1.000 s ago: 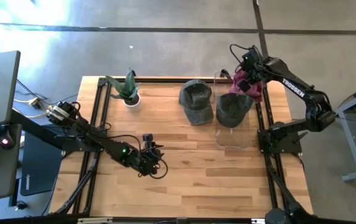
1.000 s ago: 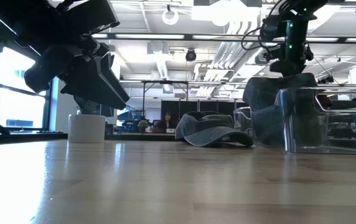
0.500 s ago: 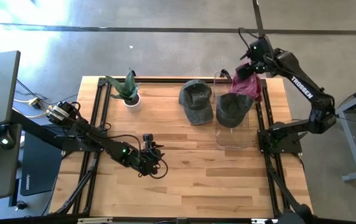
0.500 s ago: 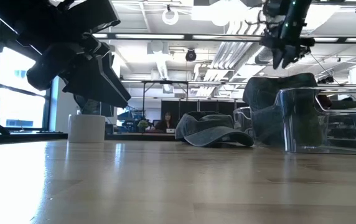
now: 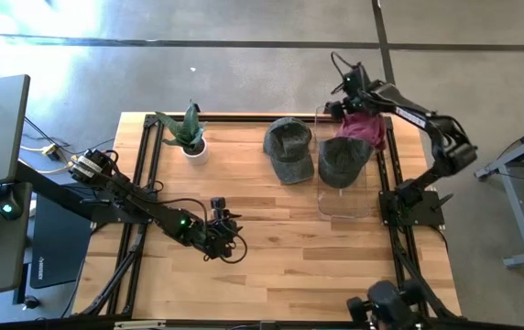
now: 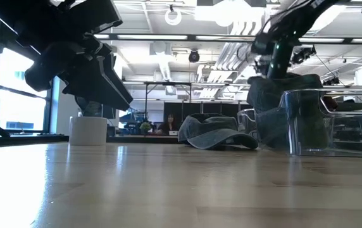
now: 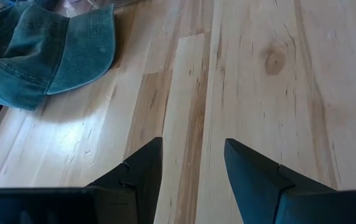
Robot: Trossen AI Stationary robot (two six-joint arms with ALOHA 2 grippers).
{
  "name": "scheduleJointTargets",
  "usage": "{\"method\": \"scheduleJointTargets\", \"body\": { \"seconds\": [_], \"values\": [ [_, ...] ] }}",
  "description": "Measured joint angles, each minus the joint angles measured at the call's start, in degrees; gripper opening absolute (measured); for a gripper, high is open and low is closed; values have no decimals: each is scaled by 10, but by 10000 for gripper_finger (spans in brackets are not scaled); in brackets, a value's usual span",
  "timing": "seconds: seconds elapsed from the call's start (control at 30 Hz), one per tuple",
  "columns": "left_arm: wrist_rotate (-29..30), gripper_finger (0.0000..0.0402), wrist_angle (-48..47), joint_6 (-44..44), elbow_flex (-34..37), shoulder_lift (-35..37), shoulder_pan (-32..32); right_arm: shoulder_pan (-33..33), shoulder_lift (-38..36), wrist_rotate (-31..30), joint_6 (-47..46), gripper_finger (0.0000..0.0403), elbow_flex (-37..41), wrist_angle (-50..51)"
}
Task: Pick & Place hat
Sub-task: Put the red cap into the top transparent bin, then put the gray cap into the bottom transparent bin
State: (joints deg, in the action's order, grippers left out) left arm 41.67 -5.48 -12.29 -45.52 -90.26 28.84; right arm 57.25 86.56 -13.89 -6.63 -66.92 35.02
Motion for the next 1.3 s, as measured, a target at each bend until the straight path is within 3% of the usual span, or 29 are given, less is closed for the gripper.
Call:
{"method": "scheduleJointTargets", "body": {
  "seconds": [0.27, 0.5, 0.63, 0.73, 0.9, 1.0, 1.1, 1.17, 1.3],
  "values": [
    [8, 166, 0, 0, 0, 0, 0, 8, 41, -114, 13, 5, -28, 101],
    [9, 166, 4, 0, 0, 0, 0, -31, -54, -144, 50, 13, -29, 92],
    [9, 166, 7, 0, 0, 0, 0, -99, -125, -138, 63, 9, -27, 100],
    [11, 166, 20, 0, 0, 0, 0, -198, -170, -123, 42, 2, -2, 98],
    [3, 166, 44, -22, 0, 0, -23, -433, -223, -110, -19, 3, 111, 9],
    [1, 166, 59, -16, -8, 0, -58, -581, -234, -98, -75, 2, 185, -89],
    [-17, 166, 69, 47, -36, 0, -113, -723, -228, -114, -133, 2, 262, -222],
    [-78, 166, 95, 99, -58, 0, -159, -802, -218, -130, -163, 1, 315, -337],
    [-262, 175, 133, 190, -111, -17, -261, -932, -176, -205, -201, 2, 406, -574]
  ]
}}
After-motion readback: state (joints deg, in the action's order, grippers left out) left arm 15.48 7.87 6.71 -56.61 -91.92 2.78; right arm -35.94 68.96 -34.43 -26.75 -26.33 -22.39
